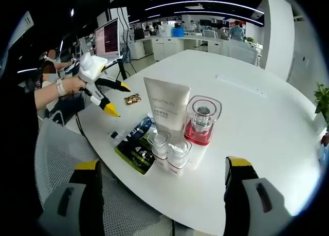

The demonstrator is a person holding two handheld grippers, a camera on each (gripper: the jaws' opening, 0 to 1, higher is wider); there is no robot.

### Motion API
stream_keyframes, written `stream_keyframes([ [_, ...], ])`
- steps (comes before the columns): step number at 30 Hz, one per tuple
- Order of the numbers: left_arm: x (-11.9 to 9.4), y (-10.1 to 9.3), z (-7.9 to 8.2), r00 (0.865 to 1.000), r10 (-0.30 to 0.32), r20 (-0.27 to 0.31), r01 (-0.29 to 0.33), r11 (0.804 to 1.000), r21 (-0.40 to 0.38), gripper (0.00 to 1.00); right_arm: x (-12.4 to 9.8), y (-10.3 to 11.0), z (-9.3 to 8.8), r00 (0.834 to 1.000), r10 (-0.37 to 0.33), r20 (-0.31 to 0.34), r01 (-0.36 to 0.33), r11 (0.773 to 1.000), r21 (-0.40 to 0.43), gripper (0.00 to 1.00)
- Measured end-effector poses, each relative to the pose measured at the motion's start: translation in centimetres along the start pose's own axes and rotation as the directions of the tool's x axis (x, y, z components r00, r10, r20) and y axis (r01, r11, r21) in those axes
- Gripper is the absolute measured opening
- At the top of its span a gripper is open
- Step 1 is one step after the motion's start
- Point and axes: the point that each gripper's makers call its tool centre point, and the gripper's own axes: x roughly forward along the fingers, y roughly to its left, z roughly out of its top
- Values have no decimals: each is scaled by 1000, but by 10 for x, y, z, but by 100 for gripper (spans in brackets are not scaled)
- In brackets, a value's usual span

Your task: Arrange the skincare products in the storage area until every visible bottle or jar stands upright without overlapping.

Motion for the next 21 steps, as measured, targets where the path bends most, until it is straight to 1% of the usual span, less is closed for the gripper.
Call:
stream_keyframes([
  [1, 0, 5, 0, 1000, 18, 3, -18, 1000, -2, 79, 0, 0, 0, 1000, -1, -1, 1, 1000, -1, 100],
  [2, 0, 15, -4, 998, 65, -21, -66, 997, -30, 78, 0, -1, 0, 1000, -4, -4, 4, 1000, -4, 100],
  [4, 3, 18, -5, 998, 60, -22, -60, 998, -30, 77, 0, -2, 0, 1000, -7, -6, 7, 1000, -8, 100],
  [5, 4, 21, -8, 997, 62, -34, -64, 996, -61, 76, 0, -1, 0, 1000, -7, -6, 7, 1000, -8, 100],
  [6, 5, 22, -8, 998, 61, -31, -63, 996, -61, 74, 1, -1, 1, 1000, -5, -6, 5, 1000, -7, 100],
  [8, 7, 28, -11, 996, 80, -39, -83, 993, -78, 67, 1, -2, 1, 1000, -7, -7, 7, 1000, -4, 100],
  [9, 8, 32, -11, 995, 89, -37, -92, 992, -85, 65, 1, -3, 0, 1000, -7, -12, 7, 1000, -4, 100],
  [11, 10, 35, -13, 995, 93, -39, -97, 989, -108, 64, 1, -4, 0, 1000, -10, -14, 10, 1000, -3, 100],
  [13, 14, 37, -16, 994, 90, -56, -96, 987, -125, 64, 1, -4, 1, 1000, -9, -15, 9, 1000, -1, 100],
  [15, 16, 41, -21, 991, 105, -82, -115, 985, -129, 61, 2, -5, 1, 1000, -11, -18, 11, 1000, -3, 100],
  [21, 19, 49, -24, 988, 127, -86, -139, 980, -143, 57, 2, -6, 0, 1000, -11, -24, 11, 1000, 1, 100],
])
